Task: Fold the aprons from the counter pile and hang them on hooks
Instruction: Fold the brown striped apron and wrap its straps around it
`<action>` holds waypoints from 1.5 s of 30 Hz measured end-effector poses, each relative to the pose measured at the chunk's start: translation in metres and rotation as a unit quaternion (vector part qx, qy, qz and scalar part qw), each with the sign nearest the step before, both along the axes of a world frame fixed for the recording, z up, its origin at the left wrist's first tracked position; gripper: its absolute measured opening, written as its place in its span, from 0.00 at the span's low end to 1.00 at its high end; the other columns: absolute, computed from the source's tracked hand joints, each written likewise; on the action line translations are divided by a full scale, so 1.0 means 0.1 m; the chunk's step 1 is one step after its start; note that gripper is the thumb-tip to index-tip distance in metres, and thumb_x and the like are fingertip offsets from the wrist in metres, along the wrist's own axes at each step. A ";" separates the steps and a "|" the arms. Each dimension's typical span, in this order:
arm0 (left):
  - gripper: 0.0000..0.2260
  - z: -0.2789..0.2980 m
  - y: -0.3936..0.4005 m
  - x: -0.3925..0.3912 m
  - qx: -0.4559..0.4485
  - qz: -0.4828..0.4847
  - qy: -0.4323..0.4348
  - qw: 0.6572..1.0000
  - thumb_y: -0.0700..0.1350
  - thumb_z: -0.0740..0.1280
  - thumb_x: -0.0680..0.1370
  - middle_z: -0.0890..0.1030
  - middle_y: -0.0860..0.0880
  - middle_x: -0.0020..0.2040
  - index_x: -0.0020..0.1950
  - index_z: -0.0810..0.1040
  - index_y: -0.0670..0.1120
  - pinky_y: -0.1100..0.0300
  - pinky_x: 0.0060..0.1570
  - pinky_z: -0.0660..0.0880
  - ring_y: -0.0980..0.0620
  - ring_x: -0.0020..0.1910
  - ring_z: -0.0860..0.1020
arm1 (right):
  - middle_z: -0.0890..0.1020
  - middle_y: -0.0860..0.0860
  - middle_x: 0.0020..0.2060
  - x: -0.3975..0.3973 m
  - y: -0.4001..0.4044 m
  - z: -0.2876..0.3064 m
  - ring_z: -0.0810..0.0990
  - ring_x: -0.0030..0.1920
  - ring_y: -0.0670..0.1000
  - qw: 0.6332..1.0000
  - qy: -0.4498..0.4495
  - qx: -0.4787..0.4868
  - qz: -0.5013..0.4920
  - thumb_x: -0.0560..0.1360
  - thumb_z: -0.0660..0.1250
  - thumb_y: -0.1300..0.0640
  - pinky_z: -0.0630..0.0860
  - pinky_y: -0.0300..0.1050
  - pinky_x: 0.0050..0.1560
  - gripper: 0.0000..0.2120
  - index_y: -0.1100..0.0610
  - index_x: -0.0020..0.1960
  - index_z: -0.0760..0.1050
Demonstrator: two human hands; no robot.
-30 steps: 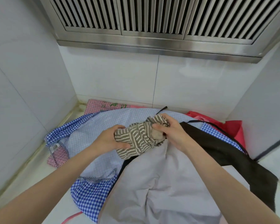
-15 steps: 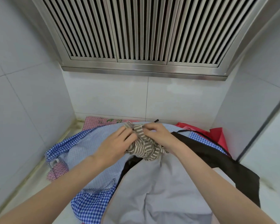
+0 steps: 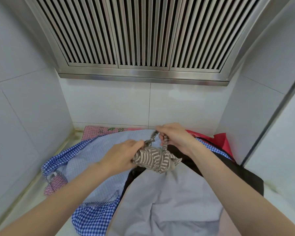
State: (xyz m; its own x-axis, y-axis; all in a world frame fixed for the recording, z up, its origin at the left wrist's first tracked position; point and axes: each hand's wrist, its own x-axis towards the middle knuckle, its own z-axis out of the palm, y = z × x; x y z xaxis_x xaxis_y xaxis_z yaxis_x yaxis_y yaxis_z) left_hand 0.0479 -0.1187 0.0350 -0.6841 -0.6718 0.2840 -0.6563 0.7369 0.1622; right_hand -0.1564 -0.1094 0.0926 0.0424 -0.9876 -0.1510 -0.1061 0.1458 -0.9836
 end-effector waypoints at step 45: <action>0.07 0.53 -0.13 -0.35 0.458 -0.070 0.132 0.876 0.41 0.71 0.74 0.82 0.56 0.43 0.48 0.75 0.50 0.63 0.41 0.77 0.59 0.43 0.81 | 0.68 0.53 0.29 -0.25 -0.40 0.71 0.54 0.14 0.42 0.986 -0.116 0.058 -0.104 0.79 0.51 0.71 0.52 0.33 0.15 0.12 0.67 0.43 0.71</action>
State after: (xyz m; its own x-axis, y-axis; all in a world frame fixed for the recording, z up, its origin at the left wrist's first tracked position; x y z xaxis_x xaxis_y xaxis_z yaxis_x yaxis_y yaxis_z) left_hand 0.0132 -0.1322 0.0884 -0.7703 -0.6146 -0.1700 -0.4201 0.2886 0.8604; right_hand -0.1812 -0.1495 0.1633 -0.1130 -0.9552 -0.2735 0.1636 0.2536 -0.9534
